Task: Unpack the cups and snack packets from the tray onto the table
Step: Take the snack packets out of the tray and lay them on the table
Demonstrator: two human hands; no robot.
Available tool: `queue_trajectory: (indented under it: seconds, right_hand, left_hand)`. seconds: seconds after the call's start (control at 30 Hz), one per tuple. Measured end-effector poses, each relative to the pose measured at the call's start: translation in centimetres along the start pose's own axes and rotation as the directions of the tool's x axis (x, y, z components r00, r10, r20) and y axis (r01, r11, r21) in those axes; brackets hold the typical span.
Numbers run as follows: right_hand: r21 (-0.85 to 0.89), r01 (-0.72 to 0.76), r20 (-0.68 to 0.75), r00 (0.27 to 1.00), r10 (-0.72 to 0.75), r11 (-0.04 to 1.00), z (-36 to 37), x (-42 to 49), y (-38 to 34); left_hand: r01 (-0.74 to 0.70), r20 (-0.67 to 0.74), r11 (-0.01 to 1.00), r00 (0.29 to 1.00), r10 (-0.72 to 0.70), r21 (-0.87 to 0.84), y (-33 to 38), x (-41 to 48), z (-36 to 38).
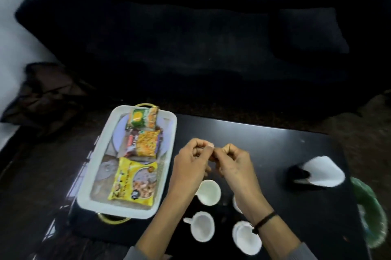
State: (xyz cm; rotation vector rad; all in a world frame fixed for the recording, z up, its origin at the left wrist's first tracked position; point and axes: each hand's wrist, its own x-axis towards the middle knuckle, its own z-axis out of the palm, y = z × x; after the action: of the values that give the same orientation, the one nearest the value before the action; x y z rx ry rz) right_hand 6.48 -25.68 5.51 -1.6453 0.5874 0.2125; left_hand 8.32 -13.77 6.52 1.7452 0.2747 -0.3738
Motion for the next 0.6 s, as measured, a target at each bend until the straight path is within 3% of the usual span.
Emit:
queue_trajectory:
  seconds: [0.37,0.47,0.6]
  right_hand:
    - [-0.216,-0.037,0.138,0.988,0.068,0.976,16.8,2.4,3.1]
    - [-0.341,-0.002,0.13,0.99,0.05,0.94,19.0,3.0,4.6]
    - [-0.509,0.052,0.155,0.987,0.032,0.859,20.5,3.1,6.2]
  left_hand:
    - [0.131,-0.121,0.991,0.984,-0.131,-0.008,-8.6,3.7,-15.0]
    - [0.186,-0.198,0.97,0.968,-0.154,0.154,-11.0,4.6,-17.3]
    - [0.313,-0.346,0.847,0.924,-0.165,0.43,-14.0,4.8,-19.5]
